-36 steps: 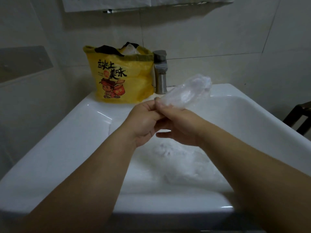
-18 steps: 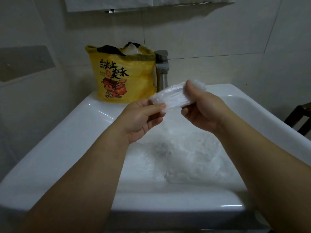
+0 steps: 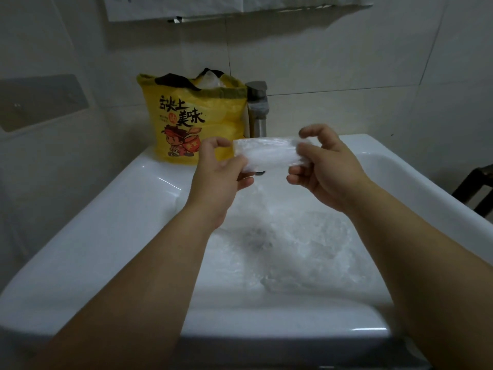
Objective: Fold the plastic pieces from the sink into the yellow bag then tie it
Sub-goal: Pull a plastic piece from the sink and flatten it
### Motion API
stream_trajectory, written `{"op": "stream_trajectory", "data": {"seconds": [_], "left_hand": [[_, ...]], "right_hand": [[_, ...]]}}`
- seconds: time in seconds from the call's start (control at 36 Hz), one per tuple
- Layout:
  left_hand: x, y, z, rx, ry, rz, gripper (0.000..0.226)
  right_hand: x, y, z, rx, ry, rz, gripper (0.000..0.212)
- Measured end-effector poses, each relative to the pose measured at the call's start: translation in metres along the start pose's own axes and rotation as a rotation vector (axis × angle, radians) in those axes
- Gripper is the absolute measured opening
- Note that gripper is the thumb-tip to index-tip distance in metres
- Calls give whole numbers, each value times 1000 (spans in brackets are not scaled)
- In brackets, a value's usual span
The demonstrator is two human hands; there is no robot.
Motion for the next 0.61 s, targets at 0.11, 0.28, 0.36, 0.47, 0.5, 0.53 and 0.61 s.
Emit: {"op": "stream_trajectory", "data": {"seconds": [0.11,0.28,0.36,0.47,0.5,0.53,0.61], "left_hand": [[4,0,5,-124,112,-46,29],[5,-6,10,-243,169,-43,32],[5,-7,9,-284,150,-65,38],[7,-8,12,-270,138,-76,26],[7,-8,13,-276,140,-73,24],[7,-8,13,-287,140,-70,23],[7,-9,13,-286,117,-66,18]], "right_hand": [[0,1,2,-27,35,-3,30],[3,2,2,52,49,-46,16],[4,0,0,76,40,-66,18],[5,-3,-3,160,21,-80,34],[5,-4,-3,196,23,-76,37],[6,-5,-3,228,26,-73,38],[6,-5,-4,279,25,-70,39]]}}
Point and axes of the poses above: each hand's wrist, its own x-axis away from the middle knuckle, its own y-axis out of the palm, z = x × y, the point moved 4 cm from there along -x, towards the middle knuckle, and after that the axes turned 12 degrees about -z, right-handed, at the moved point
